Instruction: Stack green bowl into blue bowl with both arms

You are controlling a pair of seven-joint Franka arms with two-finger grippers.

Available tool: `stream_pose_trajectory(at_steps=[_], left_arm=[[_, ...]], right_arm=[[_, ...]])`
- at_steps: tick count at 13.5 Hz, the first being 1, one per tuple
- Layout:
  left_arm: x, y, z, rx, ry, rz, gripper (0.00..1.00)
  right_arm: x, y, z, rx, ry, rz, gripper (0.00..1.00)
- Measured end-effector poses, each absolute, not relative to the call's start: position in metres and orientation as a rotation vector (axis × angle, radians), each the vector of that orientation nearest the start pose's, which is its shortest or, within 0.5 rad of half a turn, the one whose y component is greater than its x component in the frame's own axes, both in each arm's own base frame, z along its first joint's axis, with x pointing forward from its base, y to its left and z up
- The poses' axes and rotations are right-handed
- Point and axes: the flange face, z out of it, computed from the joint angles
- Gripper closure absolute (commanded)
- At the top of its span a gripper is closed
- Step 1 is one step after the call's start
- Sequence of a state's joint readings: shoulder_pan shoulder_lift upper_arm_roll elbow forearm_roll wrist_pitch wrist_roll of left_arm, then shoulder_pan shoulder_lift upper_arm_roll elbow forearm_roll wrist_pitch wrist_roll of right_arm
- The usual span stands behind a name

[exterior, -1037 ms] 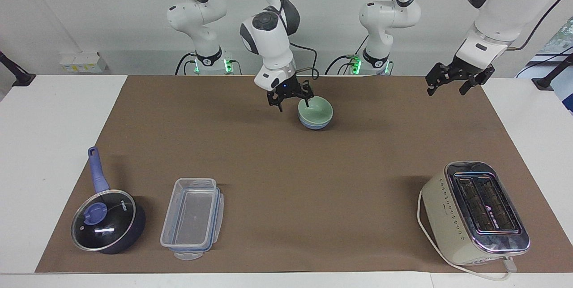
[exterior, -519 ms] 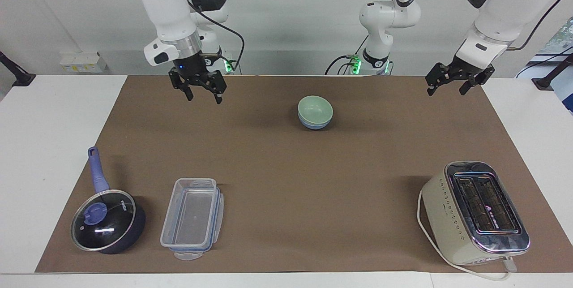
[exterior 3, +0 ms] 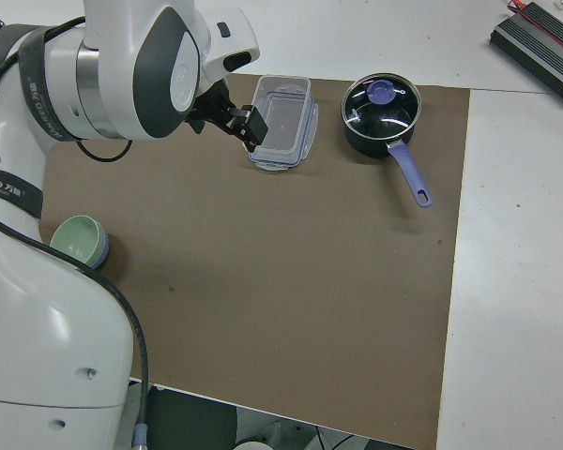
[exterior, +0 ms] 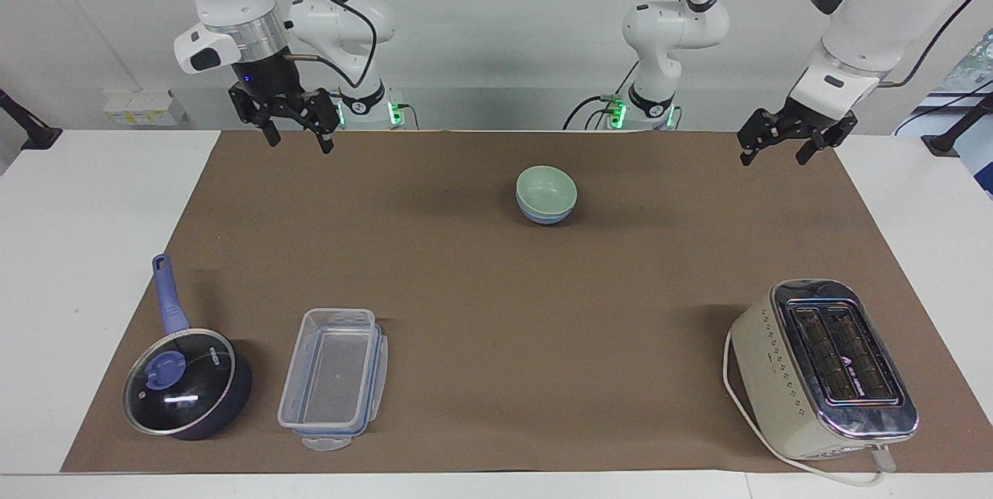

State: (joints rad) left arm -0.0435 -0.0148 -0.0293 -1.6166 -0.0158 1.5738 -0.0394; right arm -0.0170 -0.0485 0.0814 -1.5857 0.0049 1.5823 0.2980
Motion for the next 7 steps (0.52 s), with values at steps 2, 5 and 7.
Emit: stream_pose_trajectory(at_steps=[2,5,7], left_arm=[[0.5476,-0.0418,0.6114,-3.155,0.052,0.045,0.0],[0.5476,-0.0418,0.6114,-3.155,0.052,0.045,0.0],[0.5476,-0.0418,0.6114,-3.155,0.052,0.045,0.0]], right_arm=[[0.5481,0.0343,0.6424,-3.133,0.338,-0.037,0.0],[0.5508,0.0352,0.6417,-3.137,0.33,-0.032,0.0],[0.5499,0.0363,0.6422,-3.138,0.327,-0.025,0.0]])
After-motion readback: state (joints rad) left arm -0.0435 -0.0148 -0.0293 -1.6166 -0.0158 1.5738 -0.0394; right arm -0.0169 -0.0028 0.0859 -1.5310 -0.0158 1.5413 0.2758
